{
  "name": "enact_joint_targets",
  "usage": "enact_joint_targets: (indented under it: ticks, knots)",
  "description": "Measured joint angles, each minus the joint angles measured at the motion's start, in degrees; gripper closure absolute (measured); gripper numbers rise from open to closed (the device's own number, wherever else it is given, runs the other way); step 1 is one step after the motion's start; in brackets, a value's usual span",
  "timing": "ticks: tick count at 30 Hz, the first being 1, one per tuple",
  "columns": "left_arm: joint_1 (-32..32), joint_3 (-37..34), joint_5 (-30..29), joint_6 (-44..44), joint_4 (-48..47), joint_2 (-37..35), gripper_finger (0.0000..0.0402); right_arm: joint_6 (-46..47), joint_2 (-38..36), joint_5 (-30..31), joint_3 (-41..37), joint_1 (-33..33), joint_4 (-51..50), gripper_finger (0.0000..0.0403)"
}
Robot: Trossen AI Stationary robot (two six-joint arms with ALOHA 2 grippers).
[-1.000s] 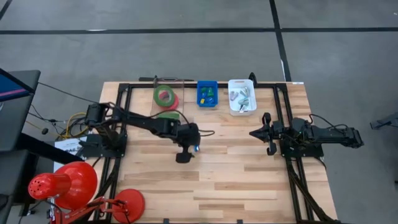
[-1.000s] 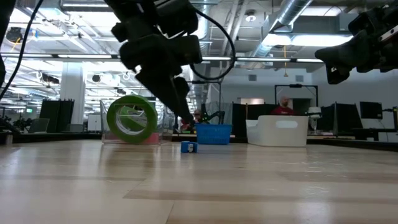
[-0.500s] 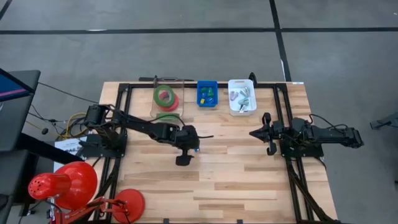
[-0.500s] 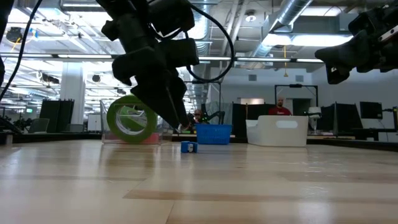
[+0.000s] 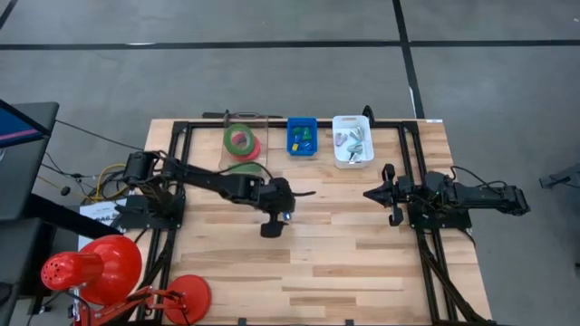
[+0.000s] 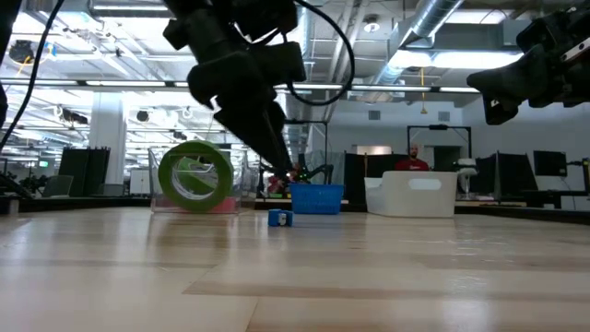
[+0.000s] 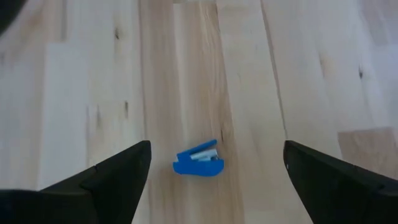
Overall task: Pick and place Stapler, Stapler remover, tape
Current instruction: Put the blue stapler into the blue bin
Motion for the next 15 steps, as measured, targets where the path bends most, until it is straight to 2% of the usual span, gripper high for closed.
enact_joint_targets:
  ticks: [6,10,15]
  knots:
    - [0.6,1.9,0.0,0.4,-1.5,0.2,0.0058,0.0,0.0,0.0,0.0,0.0,0.0,0.0403]
    - [0.6,3.4,-1.3,0.3,-3.8,2.7,0.006,0.0,0.0,0.0,0.0,0.0,0.0,0.0403]
    - [1.0,5.6,-2.8,0.1,-5.7,5.5,0.0044,0.0,0.0,0.0,0.0,0.0,0.0,0.0403]
